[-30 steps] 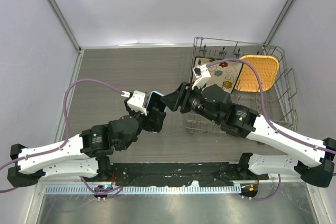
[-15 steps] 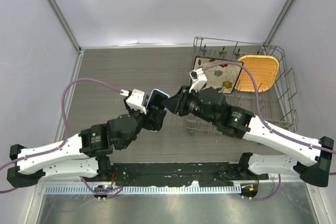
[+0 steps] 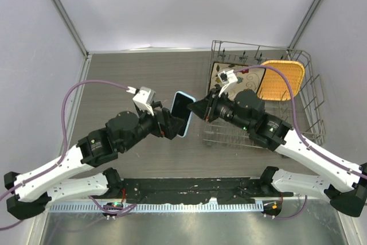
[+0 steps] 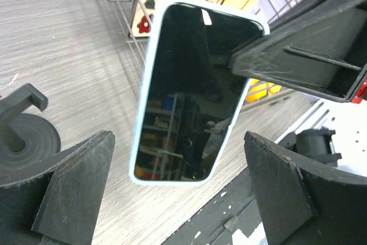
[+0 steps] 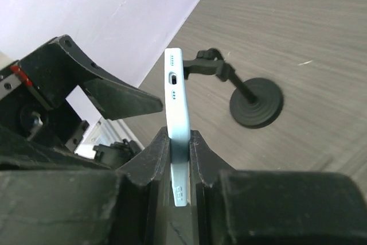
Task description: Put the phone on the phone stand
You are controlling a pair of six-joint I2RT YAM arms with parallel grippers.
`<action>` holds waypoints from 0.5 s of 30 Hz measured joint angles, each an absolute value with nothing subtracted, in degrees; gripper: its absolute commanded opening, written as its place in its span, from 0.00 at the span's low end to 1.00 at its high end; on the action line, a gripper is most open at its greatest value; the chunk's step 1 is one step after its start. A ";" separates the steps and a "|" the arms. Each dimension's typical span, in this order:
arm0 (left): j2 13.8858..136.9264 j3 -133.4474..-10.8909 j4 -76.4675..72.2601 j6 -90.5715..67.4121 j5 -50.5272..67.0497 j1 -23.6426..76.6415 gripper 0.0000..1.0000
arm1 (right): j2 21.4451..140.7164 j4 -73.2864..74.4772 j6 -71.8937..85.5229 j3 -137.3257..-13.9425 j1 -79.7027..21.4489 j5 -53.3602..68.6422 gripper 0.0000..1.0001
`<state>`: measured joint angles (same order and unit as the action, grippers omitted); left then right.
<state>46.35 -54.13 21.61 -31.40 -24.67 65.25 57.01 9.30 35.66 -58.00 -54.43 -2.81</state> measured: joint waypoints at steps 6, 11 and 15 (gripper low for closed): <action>45.89 -55.94 23.18 -34.24 -4.43 52.40 1.00 | 56.58 10.46 28.49 -58.39 -45.98 10.87 0.01; 47.75 -58.48 23.40 -34.30 11.81 45.36 0.93 | 58.15 12.58 23.42 -61.23 -44.75 23.07 0.01; 49.58 -58.96 23.20 -34.41 21.91 40.82 0.95 | 59.05 12.95 20.53 -64.14 -44.36 30.79 0.01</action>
